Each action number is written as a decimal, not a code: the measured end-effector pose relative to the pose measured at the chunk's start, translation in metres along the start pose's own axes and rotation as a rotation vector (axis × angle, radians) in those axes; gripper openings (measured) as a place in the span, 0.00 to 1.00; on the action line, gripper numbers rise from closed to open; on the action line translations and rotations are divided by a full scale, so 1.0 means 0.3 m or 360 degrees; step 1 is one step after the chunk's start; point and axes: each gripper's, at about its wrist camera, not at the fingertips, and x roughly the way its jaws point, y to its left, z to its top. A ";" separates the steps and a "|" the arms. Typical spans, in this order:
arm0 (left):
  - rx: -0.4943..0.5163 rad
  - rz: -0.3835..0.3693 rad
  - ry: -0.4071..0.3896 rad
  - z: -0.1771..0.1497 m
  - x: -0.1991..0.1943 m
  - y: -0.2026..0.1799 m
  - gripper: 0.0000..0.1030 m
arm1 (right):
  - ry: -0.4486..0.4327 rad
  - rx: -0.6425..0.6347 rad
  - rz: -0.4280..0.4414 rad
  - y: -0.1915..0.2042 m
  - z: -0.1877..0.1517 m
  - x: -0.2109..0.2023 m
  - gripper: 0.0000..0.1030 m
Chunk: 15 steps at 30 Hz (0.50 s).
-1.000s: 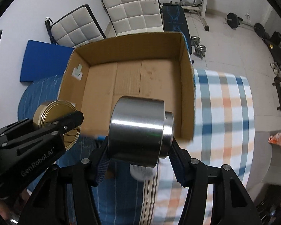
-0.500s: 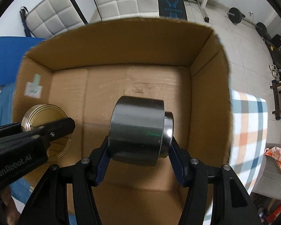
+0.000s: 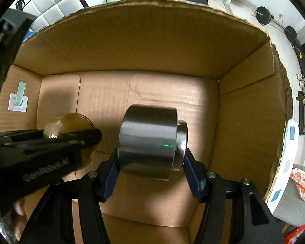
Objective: Organize rigid objects
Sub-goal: 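Carry both into the box and open both tools to release them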
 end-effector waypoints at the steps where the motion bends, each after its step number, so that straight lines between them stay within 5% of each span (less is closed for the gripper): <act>1: -0.0006 0.0010 0.0007 0.003 0.007 0.000 0.32 | 0.0001 -0.0010 -0.0002 0.000 0.000 0.000 0.60; 15: -0.0040 0.0114 -0.0043 -0.155 -0.074 0.000 0.60 | 0.0099 0.0012 0.0013 -0.016 0.017 0.001 0.66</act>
